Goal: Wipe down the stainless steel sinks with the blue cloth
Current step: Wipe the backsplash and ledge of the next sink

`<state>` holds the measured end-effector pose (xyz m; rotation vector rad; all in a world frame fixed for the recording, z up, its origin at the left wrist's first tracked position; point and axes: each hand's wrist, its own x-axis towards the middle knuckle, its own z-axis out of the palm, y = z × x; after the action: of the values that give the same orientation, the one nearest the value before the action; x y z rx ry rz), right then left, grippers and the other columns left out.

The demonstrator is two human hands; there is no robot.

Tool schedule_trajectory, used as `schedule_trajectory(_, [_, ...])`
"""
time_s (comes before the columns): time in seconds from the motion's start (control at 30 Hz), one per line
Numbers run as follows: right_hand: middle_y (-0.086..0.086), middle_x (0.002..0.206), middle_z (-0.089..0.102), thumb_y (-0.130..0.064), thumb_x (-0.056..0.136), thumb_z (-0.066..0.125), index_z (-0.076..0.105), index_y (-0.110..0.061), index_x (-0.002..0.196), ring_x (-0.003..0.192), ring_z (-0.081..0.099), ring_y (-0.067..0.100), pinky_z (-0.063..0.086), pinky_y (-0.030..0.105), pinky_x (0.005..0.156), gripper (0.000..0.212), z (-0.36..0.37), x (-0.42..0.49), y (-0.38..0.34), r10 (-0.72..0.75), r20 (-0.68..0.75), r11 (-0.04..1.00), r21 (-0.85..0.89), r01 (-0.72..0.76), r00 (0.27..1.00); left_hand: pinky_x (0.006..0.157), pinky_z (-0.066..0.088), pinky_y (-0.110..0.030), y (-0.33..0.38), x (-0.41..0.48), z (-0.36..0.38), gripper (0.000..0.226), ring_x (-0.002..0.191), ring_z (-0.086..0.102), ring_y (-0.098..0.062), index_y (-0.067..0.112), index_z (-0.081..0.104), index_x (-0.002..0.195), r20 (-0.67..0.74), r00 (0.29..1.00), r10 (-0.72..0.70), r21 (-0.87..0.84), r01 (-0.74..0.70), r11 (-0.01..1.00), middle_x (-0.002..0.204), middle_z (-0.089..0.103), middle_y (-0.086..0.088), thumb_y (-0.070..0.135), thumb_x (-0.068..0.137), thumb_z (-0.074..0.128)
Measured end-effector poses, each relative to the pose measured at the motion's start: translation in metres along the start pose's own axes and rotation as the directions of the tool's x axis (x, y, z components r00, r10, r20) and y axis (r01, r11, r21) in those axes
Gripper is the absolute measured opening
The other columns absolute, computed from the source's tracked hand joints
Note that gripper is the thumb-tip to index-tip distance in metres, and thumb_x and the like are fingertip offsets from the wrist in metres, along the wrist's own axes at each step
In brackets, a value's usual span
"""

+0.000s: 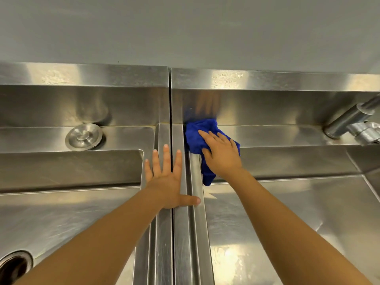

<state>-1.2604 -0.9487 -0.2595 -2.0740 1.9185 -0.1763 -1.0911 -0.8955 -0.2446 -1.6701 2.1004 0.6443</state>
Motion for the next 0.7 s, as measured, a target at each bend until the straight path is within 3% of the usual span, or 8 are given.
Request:
schedule_trajectory(0.2, [0.001, 0.146, 0.044, -0.024, 0.099, 0.043, 0.031, -0.029, 0.147, 0.136, 0.034, 0.026, 0.025, 0.054, 0.112, 0.050, -0.015, -0.008, 0.049, 0.174, -0.094, 0.985, 0.038, -0.171, 0.980, 0.111, -0.017, -0.056, -0.001, 0.000, 0.000, 0.132, 0.131, -0.042, -0.041, 0.021, -0.049, 0.126, -0.001, 1.000, 0.013, -0.006, -0.013, 1.000, 0.126, -0.057, -0.011, 0.087, 0.066, 0.049])
schedule_trajectory(0.33, [0.005, 0.124, 0.060, -0.017, 0.097, 0.043, 0.041, -0.025, 0.142, 0.118, 0.051, 0.028, 0.030, 0.053, 0.108, 0.046, -0.020, -0.002, 0.035, 0.242, -0.168, 0.946, 0.258, -0.195, 0.956, 0.110, -0.017, -0.056, -0.001, -0.001, 0.001, 0.132, 0.132, -0.040, -0.040, 0.023, -0.048, 0.127, -0.025, 0.999, -0.027, 0.013, 0.027, 1.000, 0.139, -0.053, -0.013, 0.087, 0.065, 0.049])
schedule_trajectory(0.4, [0.006, 0.120, 0.062, -0.015, 0.097, 0.044, 0.042, -0.023, 0.142, 0.111, 0.055, 0.027, 0.036, 0.048, 0.105, 0.046, -0.021, -0.002, 0.024, 0.202, -0.278, 0.940, 0.323, -0.107, 0.939, 0.110, -0.017, -0.055, 0.003, -0.001, 0.003, 0.132, 0.136, -0.037, -0.036, 0.023, -0.041, 0.137, -0.075, 0.994, -0.077, -0.002, 0.077, 0.997, 0.145, -0.046, -0.012, 0.088, 0.064, 0.048])
schedule_trajectory(0.47, [0.004, 0.131, 0.056, -0.017, 0.097, 0.045, 0.038, -0.024, 0.145, 0.122, 0.049, 0.025, 0.029, 0.046, 0.111, 0.050, -0.019, -0.001, 0.014, 0.074, -0.297, 0.964, 0.264, 0.008, 0.952, 0.111, -0.016, -0.055, 0.012, 0.005, 0.006, 0.126, 0.140, -0.032, -0.033, 0.025, -0.030, 0.145, -0.166, 0.973, -0.163, -0.062, 0.154, 0.986, 0.151, -0.039, -0.010, 0.089, 0.065, 0.044])
schedule_trajectory(0.53, [0.000, 0.149, 0.040, -0.023, 0.099, 0.042, 0.027, -0.030, 0.149, 0.141, 0.028, 0.023, 0.013, 0.047, 0.117, 0.052, -0.012, 0.001, 0.008, -0.061, -0.167, 0.987, 0.137, 0.084, 0.984, 0.112, -0.015, -0.056, 0.025, 0.016, 0.007, 0.119, 0.142, -0.029, -0.032, 0.028, -0.027, 0.147, -0.232, 0.943, -0.240, -0.137, 0.212, 0.968, 0.153, -0.035, -0.009, 0.091, 0.068, 0.036])
schedule_trajectory(0.6, [-0.003, 0.157, 0.026, -0.029, 0.100, 0.038, 0.020, -0.034, 0.151, 0.147, 0.011, 0.021, 0.005, 0.050, 0.118, 0.054, -0.003, 0.005, 0.011, -0.142, -0.072, 0.988, 0.043, 0.145, 0.987, 0.112, -0.012, -0.057, 0.037, 0.029, 0.010, 0.107, 0.143, -0.026, -0.033, 0.034, -0.027, 0.146, -0.300, 0.912, -0.279, -0.155, 0.242, 0.958, 0.154, -0.033, -0.010, 0.092, 0.069, 0.020])
schedule_trajectory(0.7, [-0.005, 0.157, 0.027, -0.031, 0.099, 0.039, 0.022, -0.035, 0.150, 0.147, 0.011, 0.019, 0.005, 0.050, 0.118, 0.054, -0.008, 0.009, 0.033, -0.171, -0.043, 0.984, 0.038, 0.172, 0.984, 0.113, -0.007, -0.059, 0.044, 0.039, 0.017, 0.090, 0.145, -0.021, -0.034, 0.038, -0.022, 0.148, -0.423, 0.858, -0.292, -0.082, 0.285, 0.955, 0.156, -0.028, -0.013, 0.083, 0.075, 0.006])
